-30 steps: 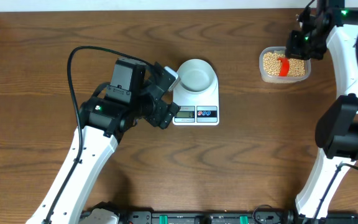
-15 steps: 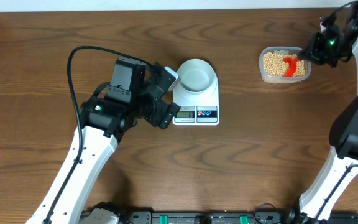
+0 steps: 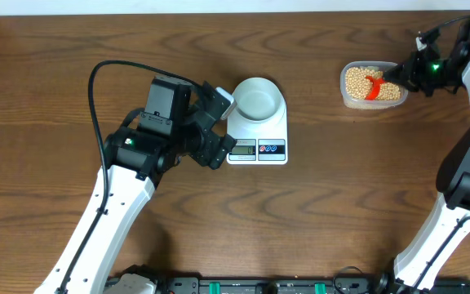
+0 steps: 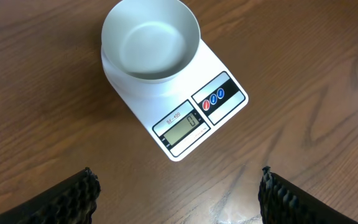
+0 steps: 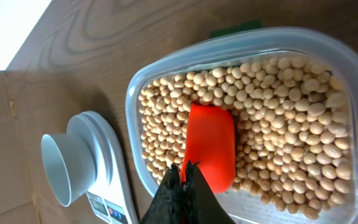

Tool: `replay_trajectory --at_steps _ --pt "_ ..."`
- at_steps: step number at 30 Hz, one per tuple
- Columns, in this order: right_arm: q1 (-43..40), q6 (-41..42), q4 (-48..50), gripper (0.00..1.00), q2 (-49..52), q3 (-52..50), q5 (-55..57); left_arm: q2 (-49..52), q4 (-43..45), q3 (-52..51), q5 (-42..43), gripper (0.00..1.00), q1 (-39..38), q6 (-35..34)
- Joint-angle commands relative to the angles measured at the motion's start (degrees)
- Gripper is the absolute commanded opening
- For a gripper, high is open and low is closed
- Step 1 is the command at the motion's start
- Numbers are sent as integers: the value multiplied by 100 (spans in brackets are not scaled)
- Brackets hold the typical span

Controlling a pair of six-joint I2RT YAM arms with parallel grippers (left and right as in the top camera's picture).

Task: Scoop item into bowl and weigh 50g on scale
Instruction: 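Lower the red scoop into the soybeans with the right gripper, then lift the filled red scoop out of the soybean tub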

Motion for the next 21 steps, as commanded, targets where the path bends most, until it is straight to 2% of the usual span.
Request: replay_trajectory --at_steps 1,21 --pt "46 -46 -52 1 59 -144 -210 -26 9 -22 48 84 20 79" --pt "-581 -160 -57 1 59 -144 -1241 -26 9 -22 48 84 20 79"
